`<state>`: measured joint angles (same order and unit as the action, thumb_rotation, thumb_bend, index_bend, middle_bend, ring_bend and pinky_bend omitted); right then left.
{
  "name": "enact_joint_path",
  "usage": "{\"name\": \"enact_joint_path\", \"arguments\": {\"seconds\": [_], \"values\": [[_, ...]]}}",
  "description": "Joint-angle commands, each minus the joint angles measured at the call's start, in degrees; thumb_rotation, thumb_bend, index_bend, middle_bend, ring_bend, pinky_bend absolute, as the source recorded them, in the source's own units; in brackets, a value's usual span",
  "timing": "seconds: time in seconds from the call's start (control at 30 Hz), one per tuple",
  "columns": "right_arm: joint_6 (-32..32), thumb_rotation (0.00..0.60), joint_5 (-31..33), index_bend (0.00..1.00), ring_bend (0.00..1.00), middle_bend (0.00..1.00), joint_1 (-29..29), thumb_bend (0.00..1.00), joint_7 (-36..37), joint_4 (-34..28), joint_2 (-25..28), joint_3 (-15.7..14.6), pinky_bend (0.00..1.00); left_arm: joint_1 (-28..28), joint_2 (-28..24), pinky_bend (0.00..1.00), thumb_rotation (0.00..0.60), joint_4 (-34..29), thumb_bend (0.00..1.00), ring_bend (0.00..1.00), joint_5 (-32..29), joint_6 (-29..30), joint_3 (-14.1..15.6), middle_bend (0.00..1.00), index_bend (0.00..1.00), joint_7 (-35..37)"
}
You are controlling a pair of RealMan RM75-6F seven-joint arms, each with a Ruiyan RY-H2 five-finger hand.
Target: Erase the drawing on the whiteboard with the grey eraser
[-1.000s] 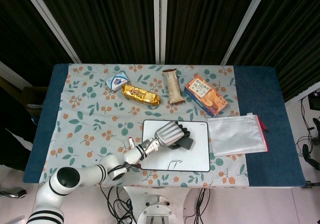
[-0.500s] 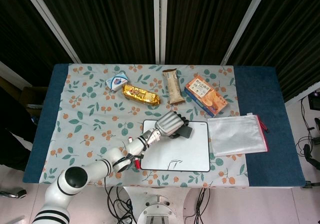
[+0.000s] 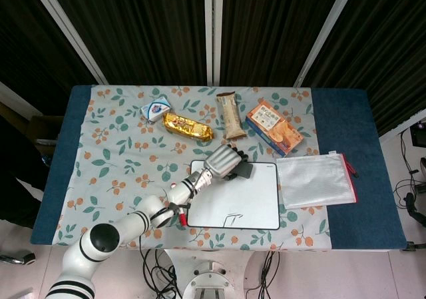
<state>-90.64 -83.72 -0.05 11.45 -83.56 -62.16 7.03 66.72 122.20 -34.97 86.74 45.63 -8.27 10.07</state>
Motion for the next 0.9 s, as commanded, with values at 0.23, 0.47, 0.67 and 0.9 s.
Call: {"name": "enact_joint_path", "arguments": {"seconds": [0.23,0.47,0.67,0.9], "values": [[-0.1,0.600,0.3,0.00,0.00,0.00,-0.2,0.39,0.3,0.2,-0.1,0.1,0.00,-2.6,-3.2,0.50,0.600,-11.5,0.38,0.55,2.9,6.2,2.4,0.59,0.67,-1.8],[0.4,0.600,0.0,0.00,0.00,0.00,0.1,0.39,0.4,0.5,-0.3,0.0,0.00,-6.3,-9.3,0.51,0.600,-25.0,0.38,0.56,3.1,8.9,4.3,0.60,0.68,-6.3],[0.6,0.600,-0.7,0.00,0.00,0.00,0.6,0.39,0.1,0.4,-0.7,-0.1,0.00,-10.5,-14.4,0.51,0.600,-36.4,0.38,0.57,2.6,11.0,6.8,0.61,0.69,-12.6],[0.5,0.600,-1.5,0.00,0.00,0.00,0.8,0.39,-0.5,0.0,-0.8,-0.4,0.00,-14.5,-15.4,0.51,0.600,-41.7,0.38,0.57,3.1,13.5,9.2,0.61,0.69,-18.6]]}}
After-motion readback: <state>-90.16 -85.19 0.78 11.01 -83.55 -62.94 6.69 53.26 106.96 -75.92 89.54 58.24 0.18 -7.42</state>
